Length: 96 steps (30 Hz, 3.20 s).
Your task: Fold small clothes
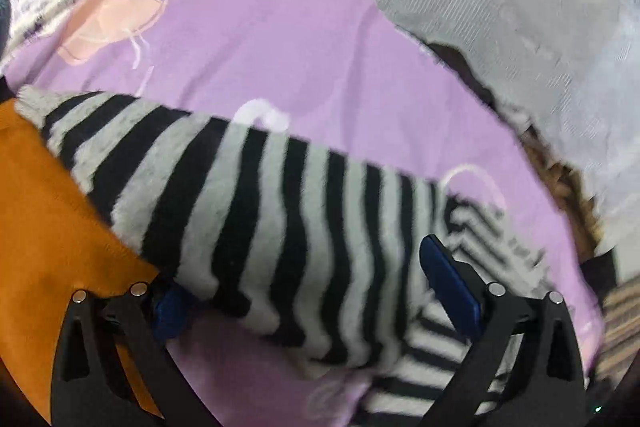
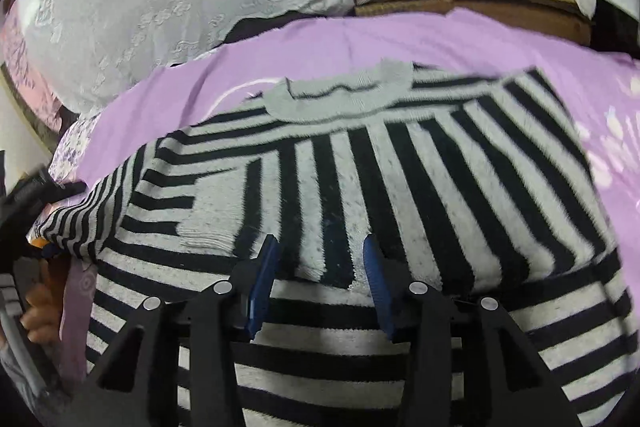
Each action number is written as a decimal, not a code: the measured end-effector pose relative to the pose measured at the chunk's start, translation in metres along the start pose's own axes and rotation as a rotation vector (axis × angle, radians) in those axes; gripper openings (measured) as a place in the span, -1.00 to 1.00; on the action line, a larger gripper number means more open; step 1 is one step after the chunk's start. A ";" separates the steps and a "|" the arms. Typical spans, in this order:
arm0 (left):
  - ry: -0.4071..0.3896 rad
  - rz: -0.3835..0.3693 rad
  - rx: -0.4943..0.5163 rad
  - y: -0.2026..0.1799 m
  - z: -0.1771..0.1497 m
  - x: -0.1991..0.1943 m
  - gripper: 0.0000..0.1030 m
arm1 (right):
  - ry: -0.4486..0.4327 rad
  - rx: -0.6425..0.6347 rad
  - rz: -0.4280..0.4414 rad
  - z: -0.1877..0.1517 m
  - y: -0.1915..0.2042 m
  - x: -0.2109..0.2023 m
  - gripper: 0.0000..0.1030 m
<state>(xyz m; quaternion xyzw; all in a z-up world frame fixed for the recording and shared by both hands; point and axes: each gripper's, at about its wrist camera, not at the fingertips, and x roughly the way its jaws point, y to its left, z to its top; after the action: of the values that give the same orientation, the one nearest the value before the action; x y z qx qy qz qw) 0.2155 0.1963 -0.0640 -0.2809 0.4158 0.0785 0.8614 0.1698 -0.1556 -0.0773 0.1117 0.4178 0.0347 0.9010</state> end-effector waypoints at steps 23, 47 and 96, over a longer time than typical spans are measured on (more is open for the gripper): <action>-0.085 0.027 0.210 -0.063 -0.055 -0.051 0.91 | -0.057 0.065 0.087 0.024 -0.024 -0.026 -0.21; 0.058 0.071 0.657 -0.217 -0.128 0.047 0.91 | -0.050 0.098 0.005 0.051 -0.133 -0.033 -0.90; 0.035 -0.055 -0.226 0.040 0.010 0.013 -0.73 | -0.058 0.064 0.033 -0.038 -0.108 -0.049 0.16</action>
<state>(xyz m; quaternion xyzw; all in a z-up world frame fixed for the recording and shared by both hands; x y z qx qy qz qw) 0.2156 0.2339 -0.0858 -0.3891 0.4112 0.0962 0.8187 0.1058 -0.2614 -0.0897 0.1485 0.3903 0.0331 0.9080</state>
